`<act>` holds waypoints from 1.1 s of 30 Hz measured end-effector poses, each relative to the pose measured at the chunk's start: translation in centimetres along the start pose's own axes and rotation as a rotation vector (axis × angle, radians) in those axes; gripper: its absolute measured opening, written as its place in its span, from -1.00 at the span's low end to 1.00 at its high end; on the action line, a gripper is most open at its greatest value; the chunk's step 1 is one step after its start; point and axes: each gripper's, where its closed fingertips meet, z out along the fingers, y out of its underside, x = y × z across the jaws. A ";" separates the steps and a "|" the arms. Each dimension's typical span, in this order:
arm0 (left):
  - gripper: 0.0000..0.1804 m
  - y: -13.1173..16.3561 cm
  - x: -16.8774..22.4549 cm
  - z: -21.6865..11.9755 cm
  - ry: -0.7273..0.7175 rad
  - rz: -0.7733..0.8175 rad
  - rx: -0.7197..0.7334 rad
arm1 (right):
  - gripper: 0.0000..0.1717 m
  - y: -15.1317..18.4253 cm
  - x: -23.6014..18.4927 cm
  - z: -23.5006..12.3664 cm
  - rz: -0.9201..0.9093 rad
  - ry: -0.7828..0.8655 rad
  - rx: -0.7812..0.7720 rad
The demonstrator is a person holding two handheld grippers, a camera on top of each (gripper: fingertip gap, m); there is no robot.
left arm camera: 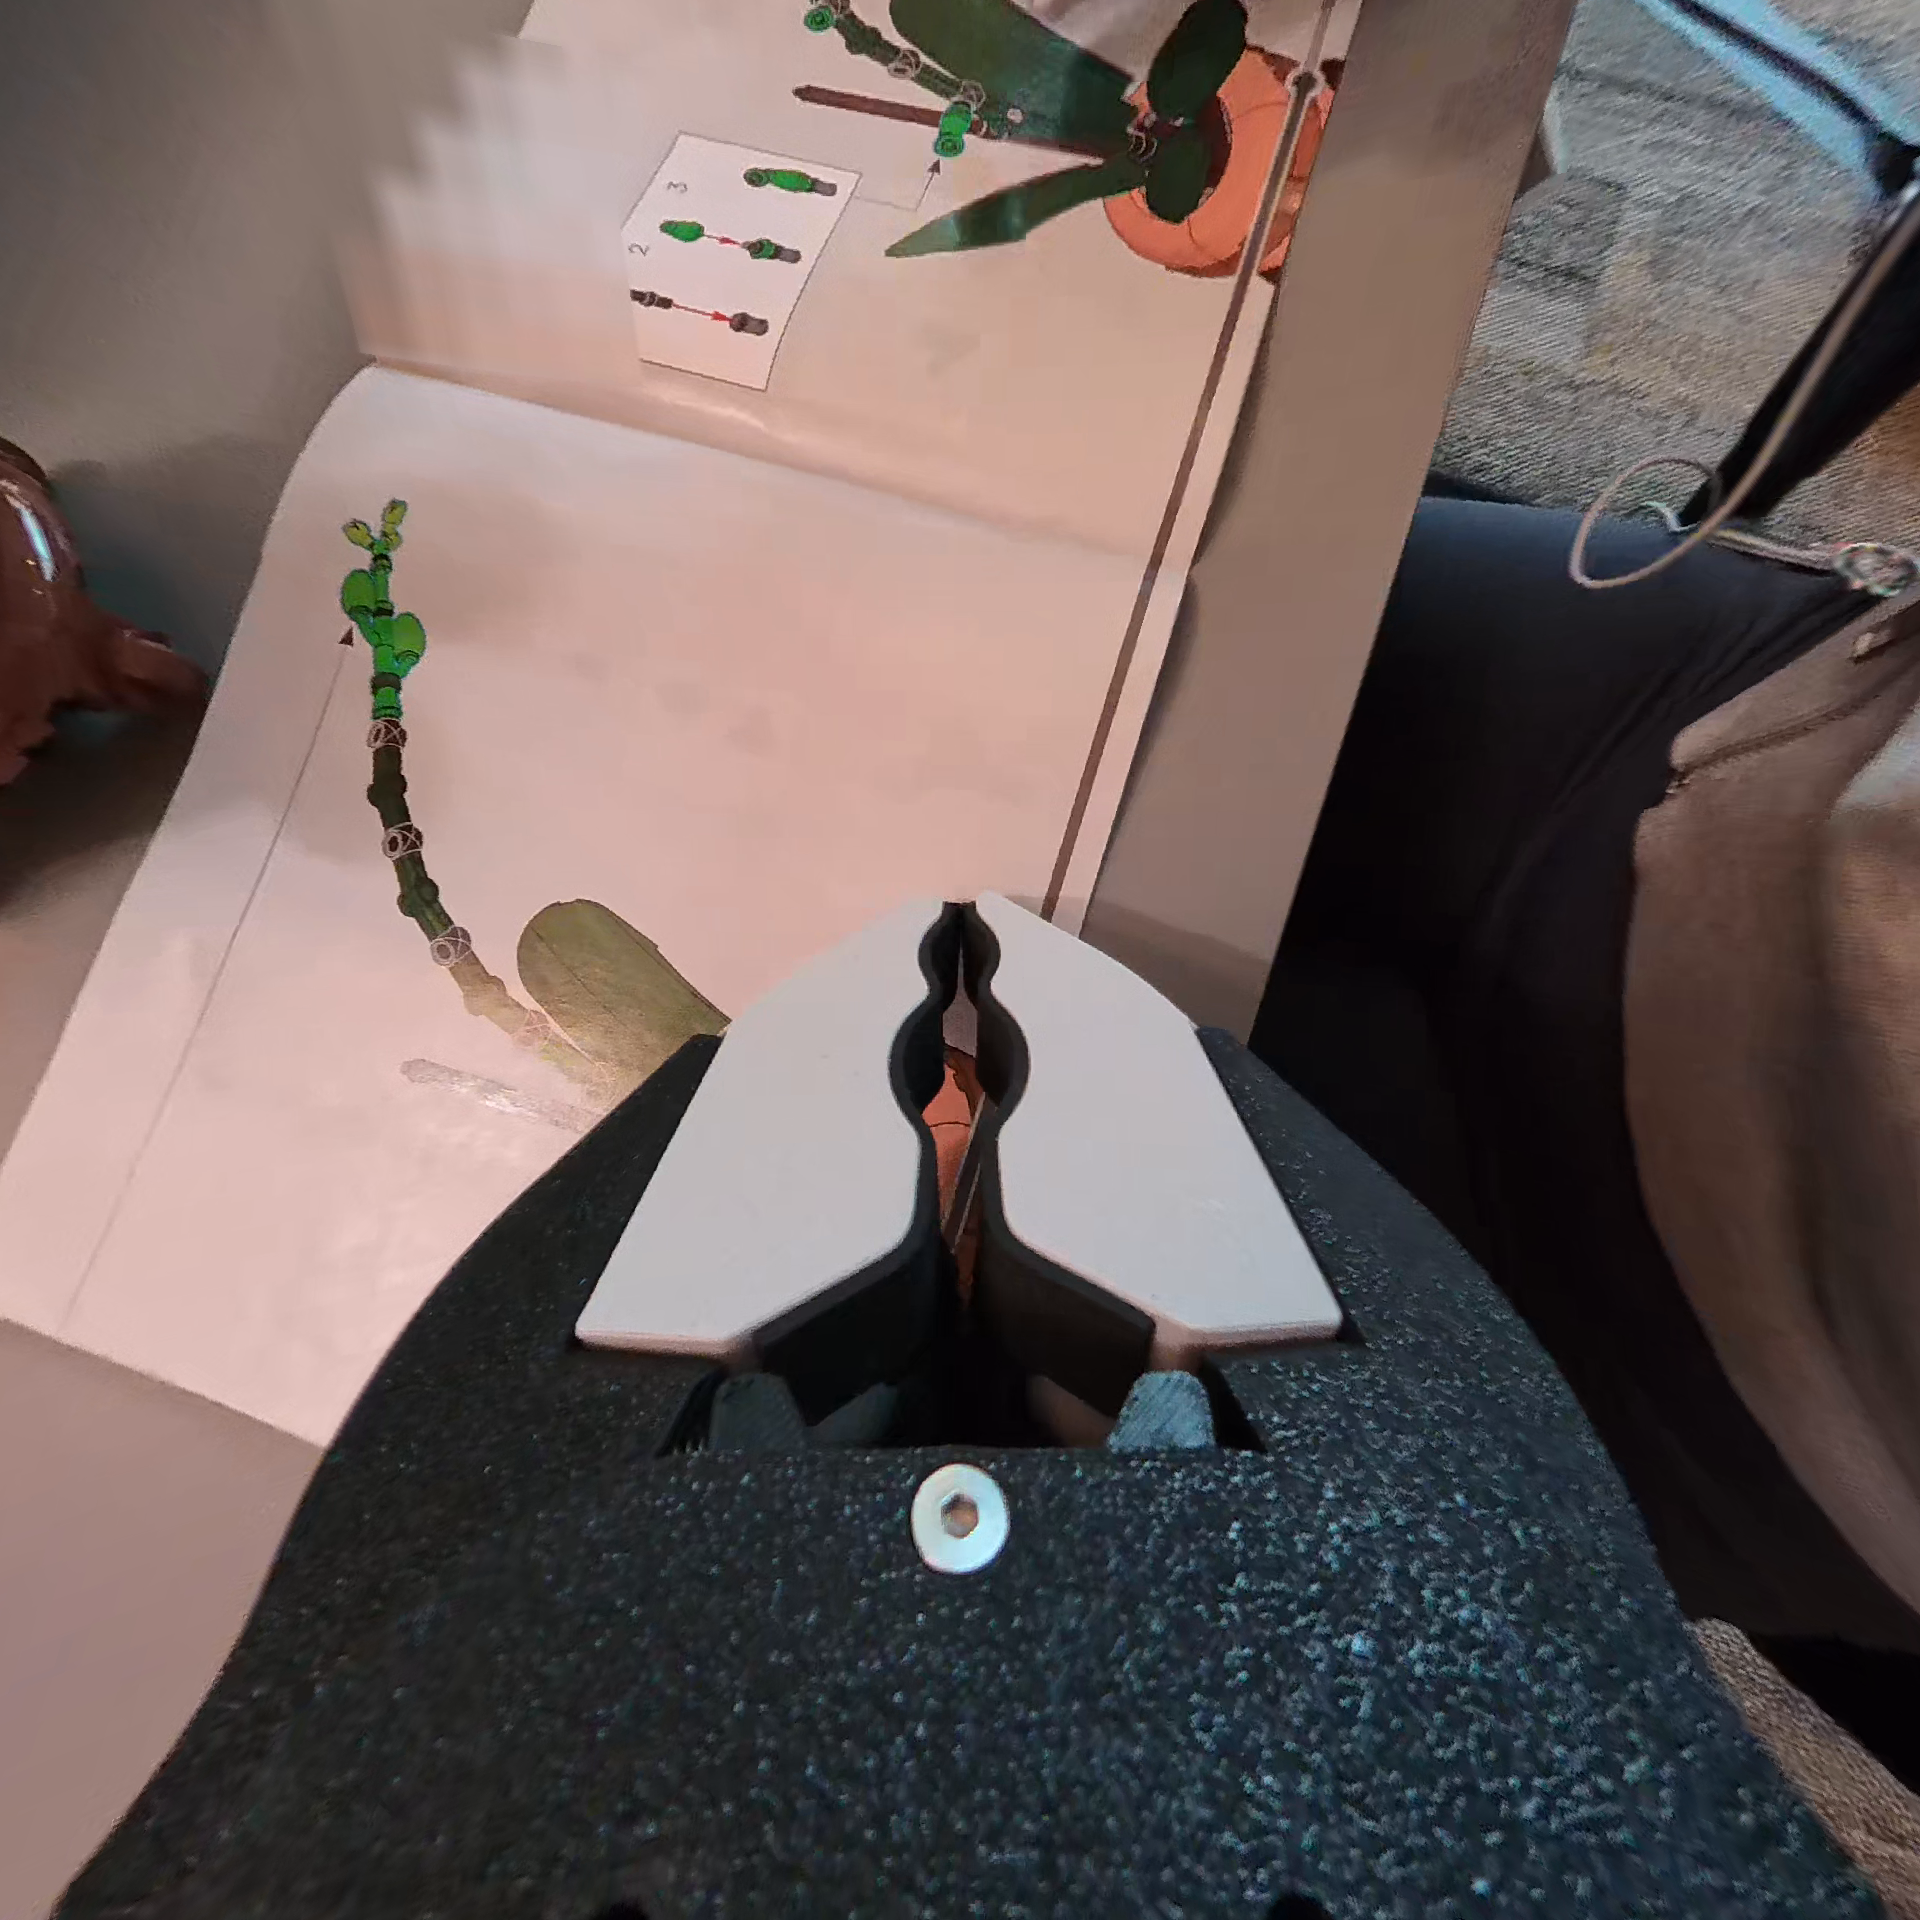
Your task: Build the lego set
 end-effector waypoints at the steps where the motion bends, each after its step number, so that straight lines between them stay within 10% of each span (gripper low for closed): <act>1: -0.99 0.0 0.0 0.0 0.016 -0.009 0.004 | -0.89 0.7 0.3 0.2 0.000 0.017 -0.047; 11: -0.96 -6.2 -2.4 -0.5 -0.007 -0.117 0.271 | -0.91 0.2 0.8 0.3 -0.064 0.075 -0.059; 17: -0.98 -8.3 -2.3 3.9 -0.006 -0.074 0.193 | -0.93 -4.3 0.2 1.0 -0.033 0.061 0.152; 29: -1.00 -7.6 -2.0 6.6 0.075 -0.041 0.067 | -0.99 -3.5 0.3 3.8 -0.044 0.016 0.036; 33: -1.00 -7.6 -2.0 6.6 0.098 -0.069 0.062 | -0.55 -6.5 2.2 -1.5 0.024 0.136 0.198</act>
